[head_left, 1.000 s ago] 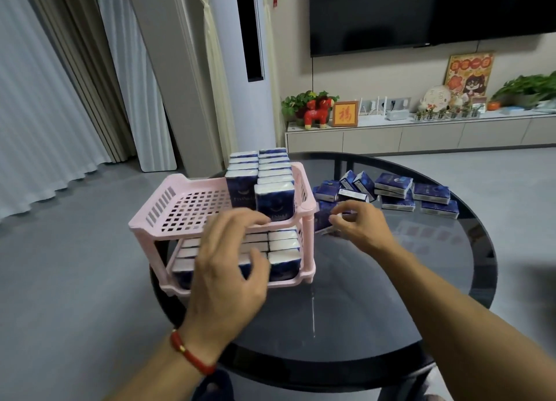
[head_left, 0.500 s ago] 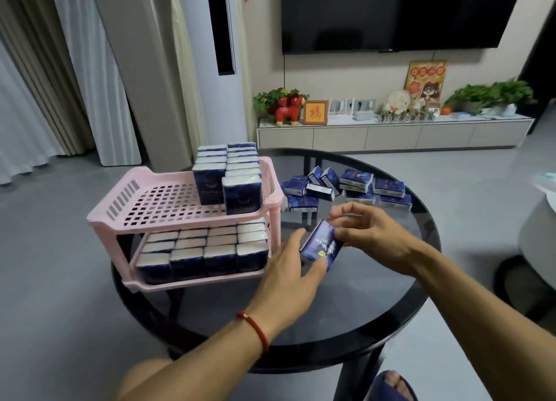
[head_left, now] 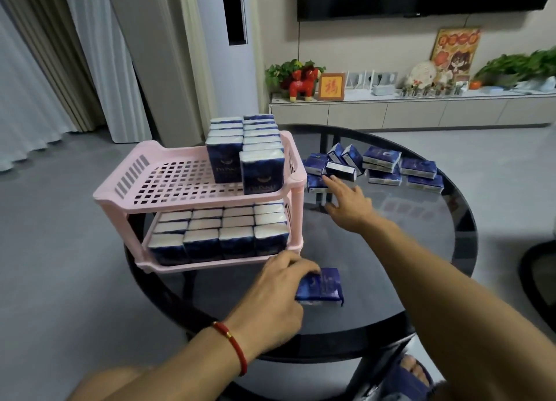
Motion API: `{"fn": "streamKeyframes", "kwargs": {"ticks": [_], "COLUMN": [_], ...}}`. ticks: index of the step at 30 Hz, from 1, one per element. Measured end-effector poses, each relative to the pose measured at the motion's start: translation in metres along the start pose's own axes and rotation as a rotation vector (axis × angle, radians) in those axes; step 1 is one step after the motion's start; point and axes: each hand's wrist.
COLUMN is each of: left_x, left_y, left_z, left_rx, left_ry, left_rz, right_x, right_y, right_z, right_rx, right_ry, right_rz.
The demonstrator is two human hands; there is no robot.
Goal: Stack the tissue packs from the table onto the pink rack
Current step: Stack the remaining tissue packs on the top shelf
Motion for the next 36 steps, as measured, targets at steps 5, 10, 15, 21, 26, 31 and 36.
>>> {"fn": "streamKeyframes", "kwargs": {"ticks": [5, 10, 15, 21, 26, 31, 36], "left_x": [0.002, 0.005, 0.004, 0.0, 0.002, 0.003, 0.015], "left_y": [-0.001, -0.006, -0.006, 0.003, 0.008, 0.007, 0.013], "left_z": [-0.01, -0.003, -0.002, -0.004, -0.003, -0.012, -0.014], "left_rx": [0.095, 0.032, 0.008, -0.083, -0.118, -0.18, -0.19], "left_ry": [-0.014, 0.018, 0.086, 0.128, 0.128, 0.132, 0.134], "left_rz": [-0.006, 0.07, -0.091, -0.424, -0.711, -0.623, -0.504], "right_x": [0.001, -0.009, -0.016, 0.017, 0.039, 0.052, 0.063], "right_y": [0.0, 0.022, 0.056, 0.075, 0.036, 0.011, 0.01], "right_z": [-0.005, -0.041, -0.096, -0.171, -0.19, -0.2, -0.195], "right_rx": [-0.086, -0.088, 0.045, 0.34, 0.184, -0.007, 0.098], "right_ry": [0.038, 0.112, 0.085, 0.165, 0.252, 0.329, 0.414], "right_rz": [-0.219, -0.225, 0.002, 0.426, 0.449, 0.302, 0.295]}}
Point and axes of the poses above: each hand's wrist, its own z-axis towards the middle knuckle, its own y-axis out of the back of the hand, x = y × z, and after that the axes turned 10 degrees about z, right-handed
